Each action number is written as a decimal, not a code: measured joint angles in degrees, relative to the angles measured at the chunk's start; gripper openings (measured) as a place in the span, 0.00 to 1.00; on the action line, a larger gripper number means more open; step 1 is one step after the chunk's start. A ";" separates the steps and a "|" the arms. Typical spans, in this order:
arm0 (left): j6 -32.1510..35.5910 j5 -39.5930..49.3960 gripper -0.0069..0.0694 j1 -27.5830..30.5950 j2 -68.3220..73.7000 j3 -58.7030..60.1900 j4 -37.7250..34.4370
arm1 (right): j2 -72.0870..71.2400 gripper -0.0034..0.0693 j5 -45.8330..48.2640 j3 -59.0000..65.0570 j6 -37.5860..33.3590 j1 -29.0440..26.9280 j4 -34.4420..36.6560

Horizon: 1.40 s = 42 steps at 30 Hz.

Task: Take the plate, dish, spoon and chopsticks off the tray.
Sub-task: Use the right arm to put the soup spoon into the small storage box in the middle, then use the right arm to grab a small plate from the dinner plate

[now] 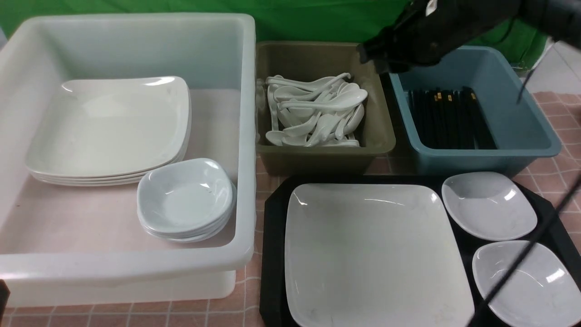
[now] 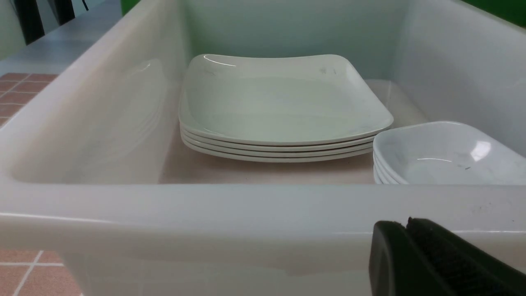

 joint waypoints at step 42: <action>0.01 0.00 0.12 0.00 0.00 0.00 0.00 | -100.28 0.11 -2.35 75.16 4.88 0.00 -0.18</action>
